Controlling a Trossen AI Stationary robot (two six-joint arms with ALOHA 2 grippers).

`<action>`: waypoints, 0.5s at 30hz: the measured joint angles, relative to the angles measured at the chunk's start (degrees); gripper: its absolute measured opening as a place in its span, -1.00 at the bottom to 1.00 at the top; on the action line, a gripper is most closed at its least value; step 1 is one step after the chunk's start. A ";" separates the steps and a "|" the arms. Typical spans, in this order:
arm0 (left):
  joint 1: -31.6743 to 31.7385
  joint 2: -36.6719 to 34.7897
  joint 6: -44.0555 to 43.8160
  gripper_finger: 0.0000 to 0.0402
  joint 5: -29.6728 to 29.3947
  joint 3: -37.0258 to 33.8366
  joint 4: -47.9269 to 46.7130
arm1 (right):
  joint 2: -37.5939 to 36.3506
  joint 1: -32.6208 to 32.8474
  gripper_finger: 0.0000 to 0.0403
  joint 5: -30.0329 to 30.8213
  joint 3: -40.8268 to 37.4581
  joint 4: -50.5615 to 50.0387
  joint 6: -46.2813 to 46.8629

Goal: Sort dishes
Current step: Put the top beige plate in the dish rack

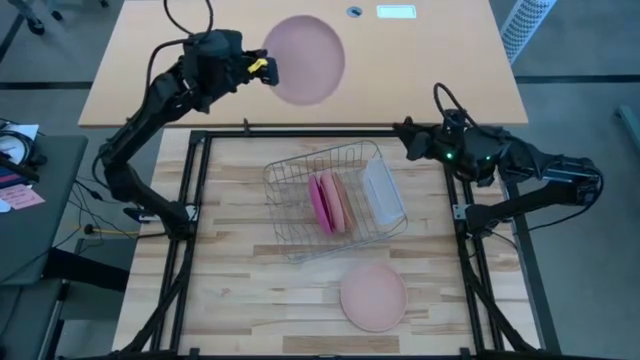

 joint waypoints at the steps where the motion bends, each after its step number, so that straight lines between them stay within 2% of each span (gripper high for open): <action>1: -0.23 -0.06 -0.25 -1.00 -0.68 0.00 0.18 | -0.04 -0.01 0.23 -0.07 0.00 0.00 -1.50; 6: -2.81 -0.11 -0.56 -1.00 -5.66 0.00 -0.84 | -0.76 -2.44 0.23 -0.22 0.00 -0.04 -8.11; 9: -3.76 -0.09 0.30 -1.00 -4.34 0.00 -0.74 | -0.87 -5.27 0.23 -0.53 0.00 -0.03 -9.86; 15: -6.13 -0.09 -2.19 -1.00 -4.22 0.00 -3.18 | -1.03 -10.88 0.23 -10.50 0.00 -1.20 -14.66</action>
